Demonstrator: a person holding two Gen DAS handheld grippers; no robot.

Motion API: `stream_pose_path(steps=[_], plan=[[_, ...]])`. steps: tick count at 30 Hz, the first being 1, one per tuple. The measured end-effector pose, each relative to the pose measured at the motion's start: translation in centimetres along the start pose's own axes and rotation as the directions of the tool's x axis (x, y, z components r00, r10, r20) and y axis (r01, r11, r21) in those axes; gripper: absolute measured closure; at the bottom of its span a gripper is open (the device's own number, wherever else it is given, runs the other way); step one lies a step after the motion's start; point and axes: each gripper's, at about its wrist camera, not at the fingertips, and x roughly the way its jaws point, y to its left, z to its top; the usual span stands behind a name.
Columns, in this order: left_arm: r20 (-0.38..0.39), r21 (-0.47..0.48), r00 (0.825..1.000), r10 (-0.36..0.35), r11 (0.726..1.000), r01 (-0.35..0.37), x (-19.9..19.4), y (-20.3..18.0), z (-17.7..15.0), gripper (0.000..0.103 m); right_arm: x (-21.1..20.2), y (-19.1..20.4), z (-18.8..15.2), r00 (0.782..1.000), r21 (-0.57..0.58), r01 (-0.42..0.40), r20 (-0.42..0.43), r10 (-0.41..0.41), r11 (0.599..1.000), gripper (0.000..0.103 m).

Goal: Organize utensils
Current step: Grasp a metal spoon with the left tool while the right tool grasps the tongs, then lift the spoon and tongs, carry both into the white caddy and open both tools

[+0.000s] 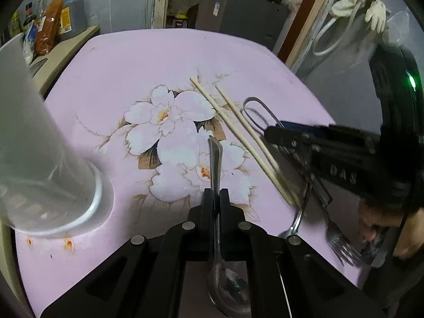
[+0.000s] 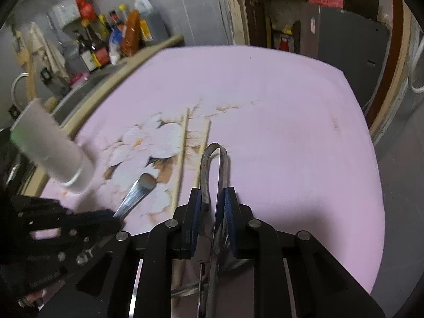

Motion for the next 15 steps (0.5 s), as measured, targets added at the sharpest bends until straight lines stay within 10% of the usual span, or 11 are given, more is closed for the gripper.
stream_pose_path(steps=[15], plan=[[0.237,-0.017,0.972,0.007,1.0,-0.003,-4.4,-0.5,-2.3,0.103,-6.7,1.9,-3.7,0.939,-0.035,-0.081,0.333,0.088,0.996,0.088]])
